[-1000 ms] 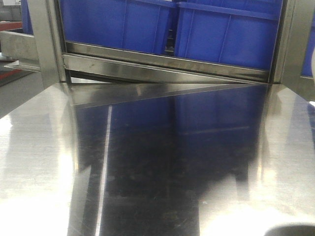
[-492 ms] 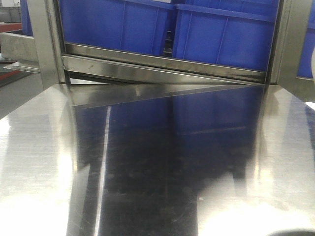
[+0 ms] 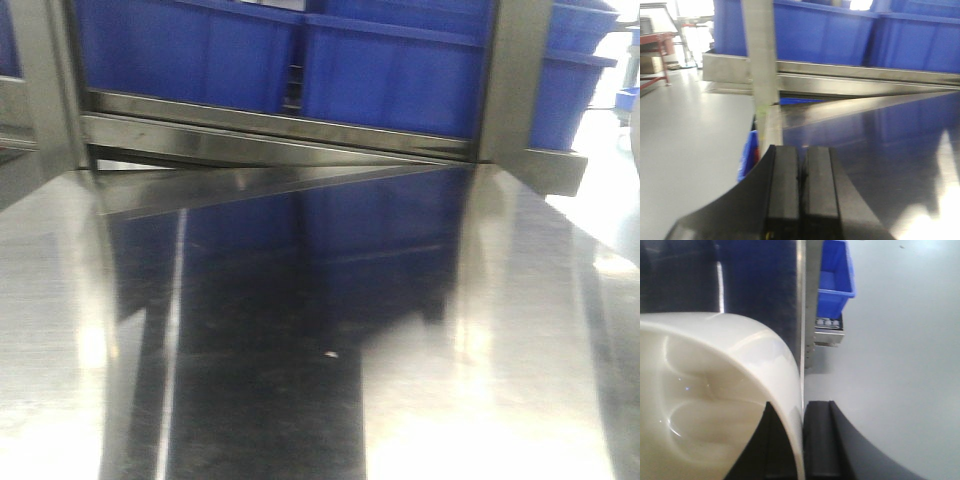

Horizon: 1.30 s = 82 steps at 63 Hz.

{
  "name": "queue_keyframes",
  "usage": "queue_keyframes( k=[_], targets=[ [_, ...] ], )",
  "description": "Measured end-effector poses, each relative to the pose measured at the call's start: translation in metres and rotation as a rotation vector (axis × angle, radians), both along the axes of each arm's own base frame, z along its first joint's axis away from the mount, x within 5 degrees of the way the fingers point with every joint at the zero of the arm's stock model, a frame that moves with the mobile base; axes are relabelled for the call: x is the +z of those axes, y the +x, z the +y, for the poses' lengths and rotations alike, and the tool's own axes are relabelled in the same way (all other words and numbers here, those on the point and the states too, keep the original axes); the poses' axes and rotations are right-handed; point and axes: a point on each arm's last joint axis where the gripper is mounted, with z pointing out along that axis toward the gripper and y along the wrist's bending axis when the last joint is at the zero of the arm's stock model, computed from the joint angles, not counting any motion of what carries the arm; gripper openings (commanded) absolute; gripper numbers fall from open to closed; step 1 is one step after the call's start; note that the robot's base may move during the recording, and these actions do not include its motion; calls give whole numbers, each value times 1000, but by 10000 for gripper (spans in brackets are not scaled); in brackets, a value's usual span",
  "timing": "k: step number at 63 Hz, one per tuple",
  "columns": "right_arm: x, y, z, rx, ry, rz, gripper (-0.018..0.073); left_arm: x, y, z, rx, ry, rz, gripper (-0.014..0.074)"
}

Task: Move white bin to right shelf second layer
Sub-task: 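Drive the base past the crate shelves carrying the bin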

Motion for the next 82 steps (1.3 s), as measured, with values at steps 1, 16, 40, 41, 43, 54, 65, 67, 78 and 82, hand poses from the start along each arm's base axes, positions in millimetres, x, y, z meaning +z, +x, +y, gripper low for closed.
queue_keyframes(
  k=[1,16,40,41,43,54,65,67,78,82],
  targets=[
    [0,0,0,0,0,0,57,0,0,0,0,0,0,85],
    [0,0,0,0,0,0,57,0,0,0,0,0,0,85],
    [-1,0,0,0,0,2,57,0,0,0,0,0,0,85],
    [-1,0,0,0,0,2,57,0,0,0,0,0,0,85],
    [-1,0,0,0,0,2,57,0,0,0,0,0,0,85],
    [-1,0,0,0,0,2,57,0,0,0,0,0,0,85],
    [-1,0,0,0,0,2,57,0,0,0,0,0,0,85],
    [-1,0,0,0,0,2,57,0,0,0,0,0,0,85],
    [-1,0,0,0,0,2,57,0,0,0,0,0,0,85],
    [-1,0,0,0,0,2,57,0,0,0,0,0,0,85]
  ],
)
